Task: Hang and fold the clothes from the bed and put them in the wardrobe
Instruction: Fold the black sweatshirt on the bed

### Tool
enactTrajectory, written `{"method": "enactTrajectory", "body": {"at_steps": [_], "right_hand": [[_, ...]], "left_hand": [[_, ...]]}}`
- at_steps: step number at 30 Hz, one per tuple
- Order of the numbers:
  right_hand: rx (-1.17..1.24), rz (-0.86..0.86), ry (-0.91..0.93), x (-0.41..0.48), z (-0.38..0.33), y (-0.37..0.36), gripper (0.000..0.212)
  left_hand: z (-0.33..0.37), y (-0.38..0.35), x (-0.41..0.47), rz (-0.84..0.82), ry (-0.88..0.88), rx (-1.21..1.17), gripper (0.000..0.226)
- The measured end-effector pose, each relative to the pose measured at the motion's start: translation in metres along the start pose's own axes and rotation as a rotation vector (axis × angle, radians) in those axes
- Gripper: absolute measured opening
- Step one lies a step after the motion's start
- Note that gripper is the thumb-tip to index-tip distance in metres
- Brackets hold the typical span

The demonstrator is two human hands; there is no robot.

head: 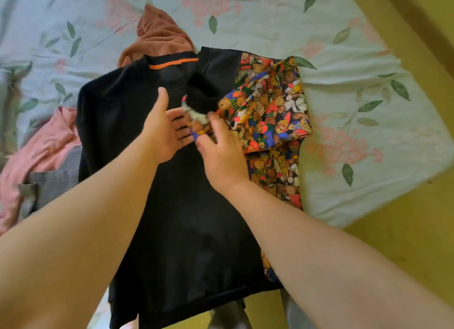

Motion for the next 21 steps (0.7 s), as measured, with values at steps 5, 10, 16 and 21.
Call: {"method": "enactTrajectory", "body": {"at_steps": [5, 10, 16, 21], "right_hand": [[-0.13, -0.392, 0.212, -0.016, -0.007, -0.041, 0.028], [-0.185, -0.319, 0.213, -0.02, 0.011, -0.02, 0.019], [-0.26, -0.414, 0.058, -0.028, 0.044, -0.025, 0.021], [-0.162, -0.436, -0.221, -0.034, 0.084, -0.036, 0.048]], "left_hand": [[-0.014, 0.052, -0.004, 0.154, 0.021, 0.094, 0.089], [-0.02, 0.059, 0.001, 0.223, 0.038, 0.435, 0.041], [0.0, 0.07, -0.009, 0.214, -0.162, -0.247, 0.047], [-0.052, 0.106, -0.025, 0.522, -0.015, -0.655, 0.05]]}}
Point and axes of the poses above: each hand's wrist, its own x-axis towards the middle knuckle, its own y-axis out of the back of the hand, z = x × y, the point moved 10 cm from there along x, towards the middle knuckle, and after that the axes turned 4 degrees about -z, right-handed, at the moved point
